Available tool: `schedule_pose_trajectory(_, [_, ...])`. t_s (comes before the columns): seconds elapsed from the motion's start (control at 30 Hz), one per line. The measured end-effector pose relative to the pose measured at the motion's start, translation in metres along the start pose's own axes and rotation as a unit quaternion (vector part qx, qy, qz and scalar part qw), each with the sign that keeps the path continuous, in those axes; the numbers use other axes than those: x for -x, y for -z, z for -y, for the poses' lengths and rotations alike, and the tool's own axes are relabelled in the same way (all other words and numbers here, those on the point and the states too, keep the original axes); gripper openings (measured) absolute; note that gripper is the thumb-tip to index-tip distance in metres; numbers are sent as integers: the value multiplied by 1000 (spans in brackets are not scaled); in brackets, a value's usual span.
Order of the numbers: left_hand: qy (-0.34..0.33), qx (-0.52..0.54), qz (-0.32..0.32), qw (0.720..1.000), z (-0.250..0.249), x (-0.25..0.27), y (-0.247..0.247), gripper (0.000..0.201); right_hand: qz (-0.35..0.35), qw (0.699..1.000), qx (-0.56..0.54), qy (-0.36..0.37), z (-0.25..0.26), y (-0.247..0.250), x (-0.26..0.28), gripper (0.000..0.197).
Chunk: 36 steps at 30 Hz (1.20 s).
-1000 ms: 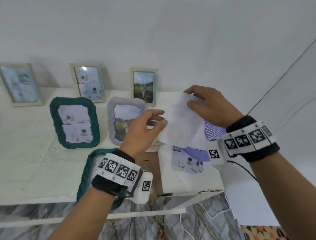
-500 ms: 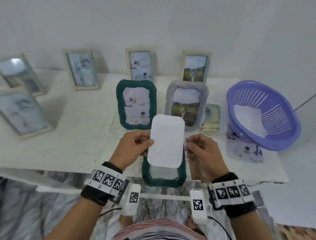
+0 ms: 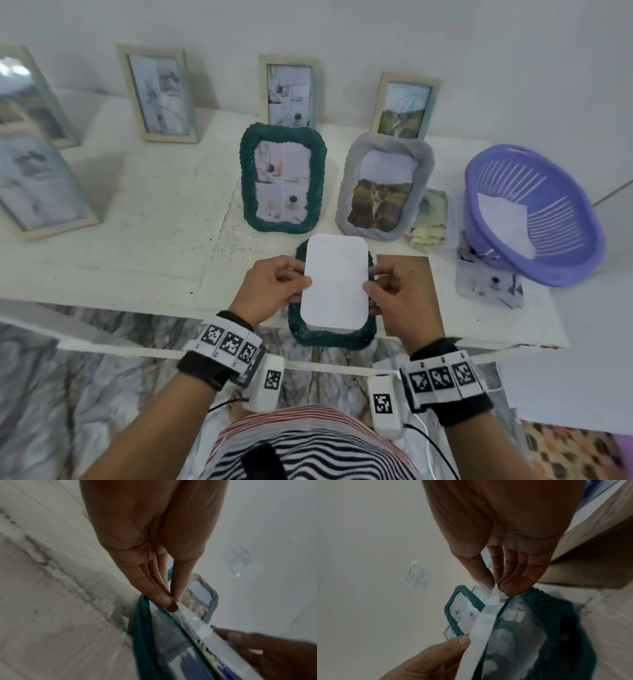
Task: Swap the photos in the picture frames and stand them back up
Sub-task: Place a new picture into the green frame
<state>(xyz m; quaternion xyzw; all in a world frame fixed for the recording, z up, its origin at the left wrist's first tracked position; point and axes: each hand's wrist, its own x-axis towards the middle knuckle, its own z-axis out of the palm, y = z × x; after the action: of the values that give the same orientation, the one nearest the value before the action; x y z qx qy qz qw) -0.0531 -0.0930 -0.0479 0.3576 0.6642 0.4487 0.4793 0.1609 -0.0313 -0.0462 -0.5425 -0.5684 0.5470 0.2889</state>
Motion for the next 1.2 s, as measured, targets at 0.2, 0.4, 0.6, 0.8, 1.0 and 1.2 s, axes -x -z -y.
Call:
schedule_pose_trajectory(0.2, [-68,-219,-62,971,11,2,-9,16,-6,997,74,35,-8,0,3,13])
schedule_pose_trajectory(0.4, [-111,-338,-76,932,15,1,-8,18,-3,990,130,49,-14,0,5,16])
schedule_pose_trajectory(0.6, [-114,-360,-65,924,17,1,-7,21,3,981,185,57,-16,-2,4,23])
schedule_pose_trajectory(0.8, [-133,-357,-56,923,21,1,-5,30,16,968,238,76,-17,-4,4,28])
schedule_pose_trajectory(1.0, [-139,-371,-43,917,25,-3,-4,37,20,968,239,73,-17,-5,4,32])
schedule_pose_trajectory(1.2, [-141,-381,-41,913,25,-5,-5,38,17,967,244,68,-16,-6,4,34])
